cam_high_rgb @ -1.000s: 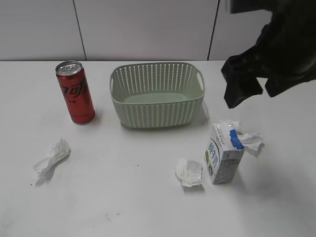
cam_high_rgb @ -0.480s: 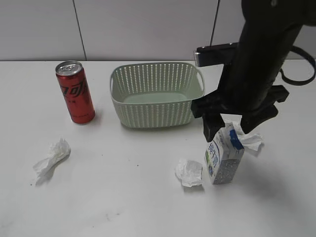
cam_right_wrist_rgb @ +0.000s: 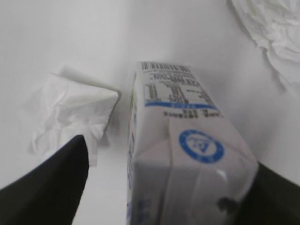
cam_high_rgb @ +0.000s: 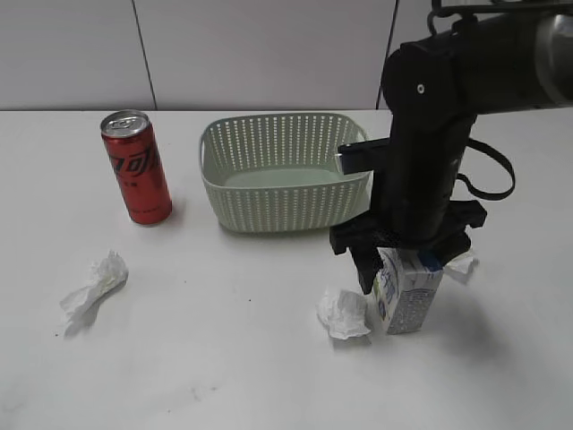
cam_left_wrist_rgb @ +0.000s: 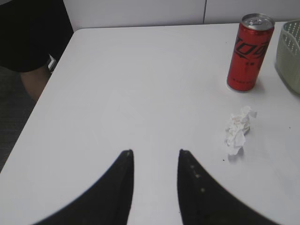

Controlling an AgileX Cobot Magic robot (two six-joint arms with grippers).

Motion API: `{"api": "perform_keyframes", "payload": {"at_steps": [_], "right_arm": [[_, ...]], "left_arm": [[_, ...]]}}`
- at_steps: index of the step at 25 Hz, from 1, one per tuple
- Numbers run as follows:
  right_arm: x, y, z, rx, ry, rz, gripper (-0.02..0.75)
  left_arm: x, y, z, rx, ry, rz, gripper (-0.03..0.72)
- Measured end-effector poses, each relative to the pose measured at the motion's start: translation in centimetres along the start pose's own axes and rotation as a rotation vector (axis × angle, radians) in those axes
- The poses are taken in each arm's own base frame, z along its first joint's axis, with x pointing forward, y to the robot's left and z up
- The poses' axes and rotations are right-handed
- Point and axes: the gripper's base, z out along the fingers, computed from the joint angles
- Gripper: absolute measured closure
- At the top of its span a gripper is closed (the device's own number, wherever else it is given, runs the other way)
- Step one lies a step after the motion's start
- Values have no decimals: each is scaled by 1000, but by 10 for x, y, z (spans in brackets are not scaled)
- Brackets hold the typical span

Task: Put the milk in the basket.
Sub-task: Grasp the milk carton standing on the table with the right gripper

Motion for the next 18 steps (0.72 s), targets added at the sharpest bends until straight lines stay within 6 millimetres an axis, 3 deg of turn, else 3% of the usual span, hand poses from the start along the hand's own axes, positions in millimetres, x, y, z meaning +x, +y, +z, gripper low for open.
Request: {"api": "perform_keyframes", "payload": {"at_steps": [4,9,14,18], "right_arm": [[-1,0,8,10,20,-1,193],[-1,0,10,12,25,-1,396],[-1,0,8,10,30,-1,395],[-4,1,-13,21,67,-39,396]], "left_arm": [[0,0,0,0,0,0,450],[0,0,0,0,0,0,450],[0,0,0,0,0,0,450],[0,0,0,0,0,0,450]]}}
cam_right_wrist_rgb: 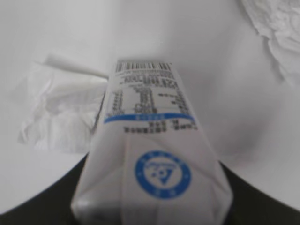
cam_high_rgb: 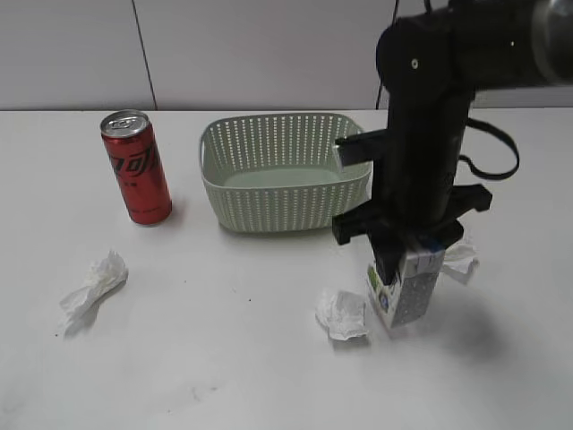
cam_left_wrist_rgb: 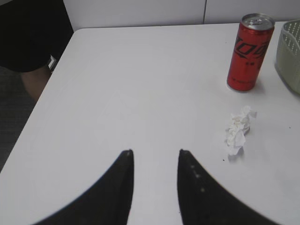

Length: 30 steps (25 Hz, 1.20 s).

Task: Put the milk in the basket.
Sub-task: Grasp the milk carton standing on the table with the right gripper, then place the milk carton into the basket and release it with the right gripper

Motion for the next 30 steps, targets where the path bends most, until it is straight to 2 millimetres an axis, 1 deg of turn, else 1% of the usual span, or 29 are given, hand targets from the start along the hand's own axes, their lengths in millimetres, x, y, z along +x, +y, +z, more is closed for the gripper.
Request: {"api": "perform_keyframes", "payload": {"at_steps": [3,8,10,11,14,15,17,20,24,26,30], "right_arm": [[-9,2,-38,-11,-42,-51,396],[-34,9,-118,-77,-316,-101,396],[-42,9,-145,-79,-413,-116,396],[-46,9,-156,-69,-459,-125,396],[-65,10,-170,-27,-540,-139,396],[-72,11,-168,-18,-548,-141,396],[-87,16,-156,-13,-541,-144,396],[-108,23,-126,-8,-492,-148,396],[-130,31,-76,-6,-432,-156,396],[-138,34,-54,-9,-413,-159,396],[-147,40,-22,-36,-383,-155,396]], "left_arm": [[0,0,0,0,0,0,450],[0,0,0,0,0,0,450],[0,0,0,0,0,0,450],[0,0,0,0,0,0,450],[0,0,0,0,0,0,450],[0,0,0,0,0,0,450],[0,0,0,0,0,0,450],[0,0,0,0,0,0,450],[0,0,0,0,0,0,450],[0,0,0,0,0,0,450],[0,0,0,0,0,0,450]]}}
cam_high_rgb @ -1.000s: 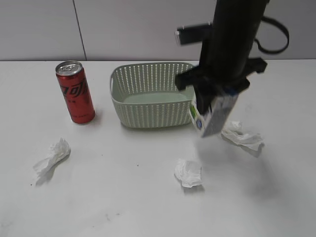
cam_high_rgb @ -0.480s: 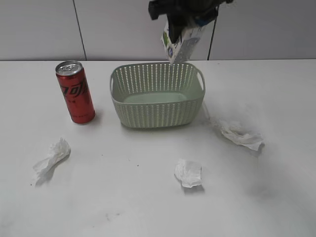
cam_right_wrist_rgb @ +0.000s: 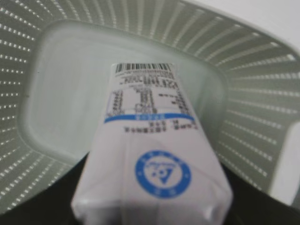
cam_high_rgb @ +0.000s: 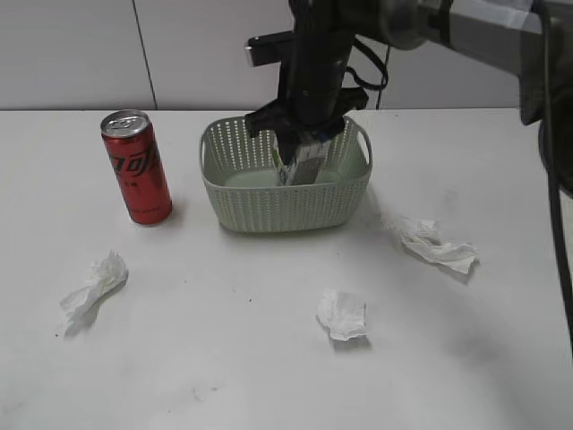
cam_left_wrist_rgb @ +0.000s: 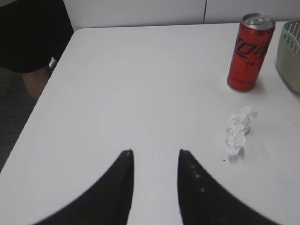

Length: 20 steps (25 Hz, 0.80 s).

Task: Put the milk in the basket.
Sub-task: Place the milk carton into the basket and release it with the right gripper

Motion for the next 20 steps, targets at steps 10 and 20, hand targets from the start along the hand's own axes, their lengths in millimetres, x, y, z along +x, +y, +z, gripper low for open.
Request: {"api": "perform_keyframes", "payload": {"at_steps": [10,20], "right_arm": [[2,4,24,-26,7,6,387],[-10,7,3,-66,-45,-19,150]], "left_arm": [[0,0,0,0,0,0,450],[0,0,0,0,0,0,450]]}}
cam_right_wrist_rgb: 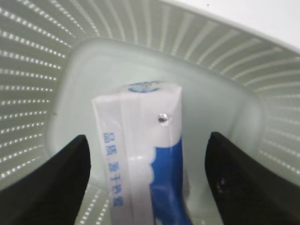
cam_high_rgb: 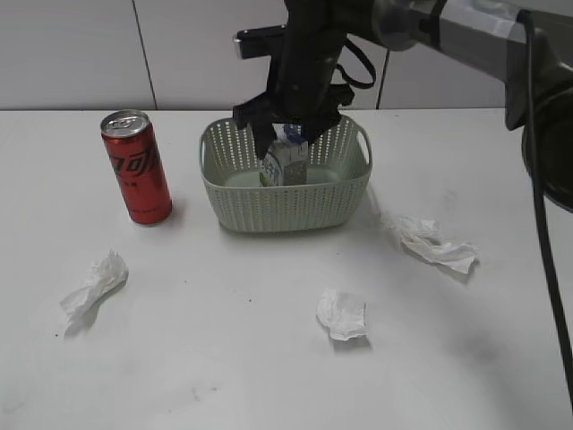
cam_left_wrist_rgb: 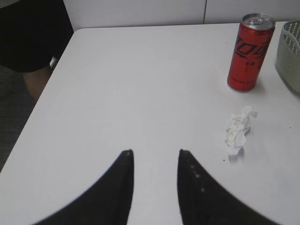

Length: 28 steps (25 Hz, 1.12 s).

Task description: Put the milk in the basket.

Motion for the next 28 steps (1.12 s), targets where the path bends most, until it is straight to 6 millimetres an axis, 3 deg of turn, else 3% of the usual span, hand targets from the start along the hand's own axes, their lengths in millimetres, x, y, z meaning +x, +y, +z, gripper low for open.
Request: {"api": "perform_keyframes", "payload": {"at_steps": [3,7,11,15,18,22,28], "right_arm": [[-9,-1,-34,15,-49,-13,141],[-17,-7,-109,54,-161,-23,142],[-13,-24,-183,110,-269,-8,143],[2,-44,-235,150,-336,28,143],[24,-58,-263,182,-341,50,143],[63,-67,-282,258,-294,40,143],[140,-68,-308,289,-250,51,143]], "left_arm": [[0,0,0,0,0,0,450],[0,0,0,0,0,0,450],[0,0,0,0,0,0,450],[0,0,0,0,0,0,450],[0,0,0,0,0,0,450],[0,0,0,0,0,0,450],[0,0,0,0,0,0,450]]}}
